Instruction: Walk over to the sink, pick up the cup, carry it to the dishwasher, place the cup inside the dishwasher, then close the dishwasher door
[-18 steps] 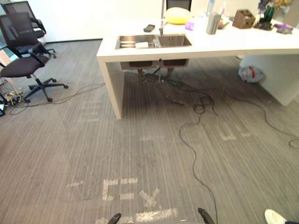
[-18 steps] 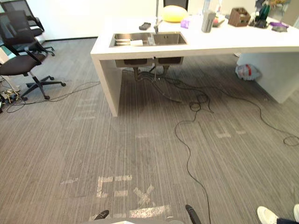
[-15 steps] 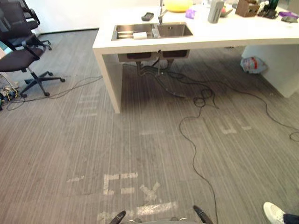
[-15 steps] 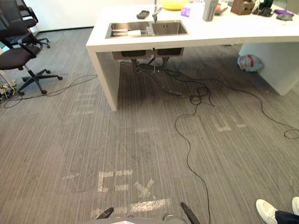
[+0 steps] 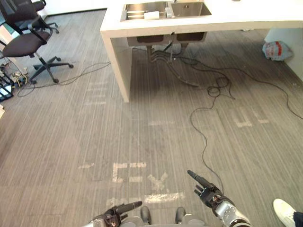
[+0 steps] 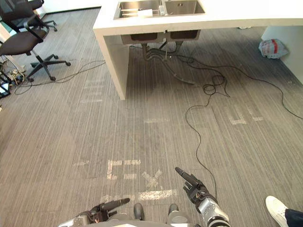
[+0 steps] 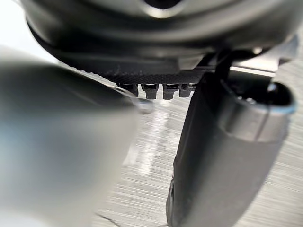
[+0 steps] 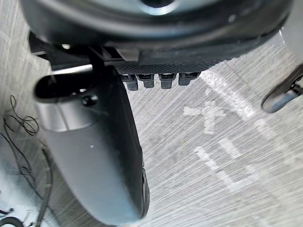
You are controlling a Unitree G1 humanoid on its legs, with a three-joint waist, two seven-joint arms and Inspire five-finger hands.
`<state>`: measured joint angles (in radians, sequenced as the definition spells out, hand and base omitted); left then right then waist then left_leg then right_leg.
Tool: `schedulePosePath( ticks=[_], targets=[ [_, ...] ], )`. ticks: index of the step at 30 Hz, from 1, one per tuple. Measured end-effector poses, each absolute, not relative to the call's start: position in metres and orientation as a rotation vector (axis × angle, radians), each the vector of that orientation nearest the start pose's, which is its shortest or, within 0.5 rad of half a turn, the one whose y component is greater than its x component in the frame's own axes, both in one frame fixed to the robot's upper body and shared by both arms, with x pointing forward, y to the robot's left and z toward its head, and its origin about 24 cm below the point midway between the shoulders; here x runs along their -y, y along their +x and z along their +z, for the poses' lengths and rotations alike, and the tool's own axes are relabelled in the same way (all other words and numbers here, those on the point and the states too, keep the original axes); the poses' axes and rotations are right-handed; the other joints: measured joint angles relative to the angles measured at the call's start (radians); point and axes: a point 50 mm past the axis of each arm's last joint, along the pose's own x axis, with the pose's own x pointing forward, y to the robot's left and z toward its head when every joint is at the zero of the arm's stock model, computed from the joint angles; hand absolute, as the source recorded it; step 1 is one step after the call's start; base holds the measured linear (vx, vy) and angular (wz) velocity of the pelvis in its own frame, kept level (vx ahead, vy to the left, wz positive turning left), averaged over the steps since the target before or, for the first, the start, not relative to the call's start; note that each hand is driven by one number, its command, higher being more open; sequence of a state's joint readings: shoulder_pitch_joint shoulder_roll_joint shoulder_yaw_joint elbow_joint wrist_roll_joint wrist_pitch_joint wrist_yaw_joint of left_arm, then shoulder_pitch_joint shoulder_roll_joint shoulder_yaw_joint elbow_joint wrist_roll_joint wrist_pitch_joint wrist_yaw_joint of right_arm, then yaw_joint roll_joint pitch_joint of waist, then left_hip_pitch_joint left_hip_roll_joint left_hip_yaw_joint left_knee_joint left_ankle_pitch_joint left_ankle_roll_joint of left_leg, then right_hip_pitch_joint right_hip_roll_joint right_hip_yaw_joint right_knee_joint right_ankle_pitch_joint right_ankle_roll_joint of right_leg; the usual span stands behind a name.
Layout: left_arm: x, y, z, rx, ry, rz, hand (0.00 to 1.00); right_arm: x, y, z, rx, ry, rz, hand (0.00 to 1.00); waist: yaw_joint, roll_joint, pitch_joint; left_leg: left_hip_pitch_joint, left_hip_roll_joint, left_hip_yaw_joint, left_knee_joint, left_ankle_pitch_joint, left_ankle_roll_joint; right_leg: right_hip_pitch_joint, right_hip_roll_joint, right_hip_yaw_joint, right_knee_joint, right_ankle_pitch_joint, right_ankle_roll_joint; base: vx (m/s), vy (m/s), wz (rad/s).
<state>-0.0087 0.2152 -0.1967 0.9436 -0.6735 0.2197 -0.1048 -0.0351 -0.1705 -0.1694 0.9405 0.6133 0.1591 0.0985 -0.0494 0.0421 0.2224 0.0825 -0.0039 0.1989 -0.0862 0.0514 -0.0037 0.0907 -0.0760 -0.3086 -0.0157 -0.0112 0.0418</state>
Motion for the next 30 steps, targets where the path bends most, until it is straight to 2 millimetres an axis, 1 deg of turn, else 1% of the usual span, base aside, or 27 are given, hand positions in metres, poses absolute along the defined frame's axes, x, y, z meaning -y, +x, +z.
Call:
schedulePosePath(
  ticks=[1, 2, 3, 4, 5, 8, 10, 12, 15, 18, 20, 21, 22, 23, 24, 26, 27, 28, 29, 30],
  targets=[
    [-0.185, 0.143, -0.144, -1.081, -0.392, 0.113, 1.00, 0.222, 0.151, -0.136, -0.929, 0.532, -0.350, 1.00, 0.001, -0.003, 0.004, 0.000, -0.002, -0.001, 0.000, 0.000, 0.000, 0.001, -0.001, -0.002, 0.000, 0.000, 0.000, 0.01, 0.014, 0.11],
    [-0.184, 0.147, -0.143, -1.069, -0.361, 0.112, 1.00, 0.222, 0.151, -0.137, -0.937, 0.509, -0.342, 1.00, 0.001, -0.003, 0.005, 0.000, -0.002, -0.001, 0.000, 0.000, 0.000, 0.002, -0.002, -0.002, 0.000, 0.000, 0.000, 0.00, 0.000, 0.00],
    [-0.183, 0.151, -0.142, -1.056, -0.294, 0.112, 1.00, 0.222, 0.150, -0.137, -0.946, 0.463, -0.326, 1.00, -0.001, -0.004, 0.007, 0.000, -0.003, -0.001, 0.000, 0.000, 0.000, 0.002, -0.003, -0.002, 0.000, 0.000, 0.000, 0.00, 0.000, 0.00],
    [-0.184, 0.156, -0.139, -1.034, -0.169, 0.110, 1.00, 0.224, 0.150, -0.137, -0.959, 0.382, -0.299, 1.00, -0.006, -0.004, 0.007, 0.000, -0.005, 0.000, 0.000, 0.000, 0.000, 0.003, -0.004, -0.002, 0.000, 0.000, 0.000, 0.00, 0.000, 0.00],
    [-0.188, 0.160, -0.137, -1.009, -0.081, 0.124, 1.00, 0.225, 0.150, -0.136, -0.969, 0.314, -0.271, 1.00, -0.011, -0.004, 0.007, 0.000, -0.005, 0.000, 0.000, 0.000, 0.000, 0.003, -0.004, -0.003, 0.000, 0.000, 0.001, 0.00, 0.000, 0.00],
    [-0.197, 0.166, -0.133, -0.950, 0.078, 0.175, 1.00, 0.230, 0.151, -0.135, -0.981, 0.200, -0.215, 1.00, -0.018, -0.004, 0.007, 0.001, -0.004, 0.000, 0.000, 0.000, 0.000, 0.005, -0.004, -0.006, 0.001, -0.002, 0.004, 0.00, -0.003, 0.01],
    [-0.199, 0.167, -0.131, -0.928, 0.124, 0.183, 1.00, 0.231, 0.151, -0.135, -0.984, 0.159, -0.193, 1.00, -0.018, -0.005, 0.007, 0.003, -0.004, 0.000, 0.000, 0.000, 0.000, 0.009, -0.005, -0.009, 0.003, -0.005, 0.008, -0.02, -0.006, 0.05],
    [-0.199, 0.164, -0.132, -0.930, 0.120, 0.188, 1.00, 0.229, 0.150, -0.135, -0.975, 0.151, -0.182, 1.00, -0.018, -0.005, 0.007, 0.009, -0.004, 0.000, 0.000, 0.000, -0.001, 0.013, -0.007, -0.014, 0.014, -0.011, 0.016, -0.04, -0.002, 0.08],
    [-0.197, 0.160, -0.134, -0.946, 0.115, 0.185, 1.00, 0.224, 0.150, -0.136, -0.967, 0.146, -0.165, 1.00, -0.017, -0.009, 0.009, 0.009, -0.004, 0.000, -0.001, 0.000, -0.001, 0.012, -0.009, -0.015, 0.017, -0.012, 0.016, -0.03, 0.005, 0.02],
    [-0.196, 0.147, -0.140, -1.006, 0.106, 0.184, 1.00, 0.213, 0.145, -0.139, -0.963, 0.164, -0.150, 1.00, -0.007, -0.018, 0.012, 0.014, -0.005, 0.007, -0.005, -0.001, -0.001, 0.012, -0.010, -0.009, 0.022, -0.014, 0.014, -0.04, 0.008, -0.05],
    [-0.197, 0.131, -0.148, -1.085, 0.046, 0.180, 1.00, 0.204, 0.139, -0.143, -0.975, 0.231, -0.157, 1.00, 0.006, -0.029, 0.017, 0.021, -0.004, 0.023, -0.006, -0.005, -0.003, 0.012, -0.010, 0.002, 0.026, -0.015, 0.011, -0.02, 0.007, -0.14],
    [-0.197, 0.126, -0.150, -1.114, 0.024, 0.175, 1.00, 0.202, 0.137, -0.144, -0.983, 0.248, -0.160, 1.00, 0.008, -0.032, 0.016, 0.023, -0.004, 0.034, -0.006, -0.006, -0.003, 0.012, -0.010, 0.006, 0.027, -0.015, 0.011, -0.01, 0.014, -0.13],
    [-0.196, 0.117, -0.154, -1.168, -0.058, 0.180, 1.00, 0.198, 0.131, -0.147, -0.998, 0.296, -0.176, 1.00, 0.006, -0.038, 0.012, 0.027, -0.003, 0.047, -0.006, -0.008, -0.003, 0.015, -0.010, 0.009, 0.027, -0.015, 0.011, -0.01, 0.019, -0.12],
    [-0.198, 0.115, -0.156, -1.188, -0.107, 0.179, 1.00, 0.194, 0.126, -0.150, -1.016, 0.344, -0.192, 1.00, 0.007, -0.044, 0.009, 0.033, -0.003, 0.057, -0.006, -0.010, -0.003, 0.018, -0.011, 0.015, 0.027, -0.015, 0.010, 0.00, 0.020, -0.14],
    [-0.198, 0.113, -0.156, -1.194, -0.133, 0.182, 1.00, 0.194, 0.125, -0.151, -1.018, 0.367, -0.208, 1.00, 0.007, -0.046, 0.008, 0.038, -0.003, 0.062, -0.006, -0.012, -0.002, 0.020, -0.011, 0.021, 0.027, -0.015, 0.010, 0.01, 0.025, -0.22],
    [-0.197, 0.108, -0.159, -1.222, -0.237, 0.197, 1.00, 0.196, 0.118, -0.154, -1.026, 0.439, -0.255, 1.00, 0.006, -0.051, 0.004, 0.063, -0.004, 0.086, -0.006, -0.022, 0.001, 0.035, -0.012, 0.039, 0.031, -0.017, 0.010, 0.00, 0.030, -0.30],
    [-0.197, 0.104, -0.160, -1.240, -0.298, 0.214, 1.00, 0.195, 0.115, -0.155, -1.021, 0.492, -0.292, 1.00, 0.005, -0.051, 0.001, 0.076, -0.005, 0.100, -0.006, -0.033, 0.010, 0.029, -0.016, 0.051, 0.062, -0.035, 0.011, 0.00, 0.022, -0.25],
    [-0.196, 0.103, -0.161, -1.243, -0.305, 0.216, 1.00, 0.195, 0.114, -0.156, -1.018, 0.504, -0.302, 1.00, 0.004, -0.052, 0.001, 0.078, -0.005, 0.102, -0.006, -0.034, 0.012, 0.024, -0.019, 0.052, 0.074, -0.044, 0.013, -0.01, 0.045, -0.19],
    [-0.197, 0.103, -0.161, -1.246, -0.298, 0.215, 1.00, 0.196, 0.112, -0.156, -1.011, 0.527, -0.325, 1.00, 0.002, -0.054, -0.001, 0.083, -0.008, 0.110, -0.006, -0.042, 0.022, 0.007, -0.030, 0.053, 0.122, -0.071, 0.020, 0.00, 0.042, 0.00],
    [-0.198, 0.104, -0.161, -1.244, -0.236, 0.184, 1.00, 0.198, 0.106, -0.157, -1.009, 0.541, -0.348, 1.00, -0.001, -0.063, -0.007, 0.089, -0.018, 0.119, -0.006, -0.048, 0.030, -0.022, -0.055, 0.050, 0.201, -0.116, 0.035, 0.02, 0.071, 0.07]
  ],
)
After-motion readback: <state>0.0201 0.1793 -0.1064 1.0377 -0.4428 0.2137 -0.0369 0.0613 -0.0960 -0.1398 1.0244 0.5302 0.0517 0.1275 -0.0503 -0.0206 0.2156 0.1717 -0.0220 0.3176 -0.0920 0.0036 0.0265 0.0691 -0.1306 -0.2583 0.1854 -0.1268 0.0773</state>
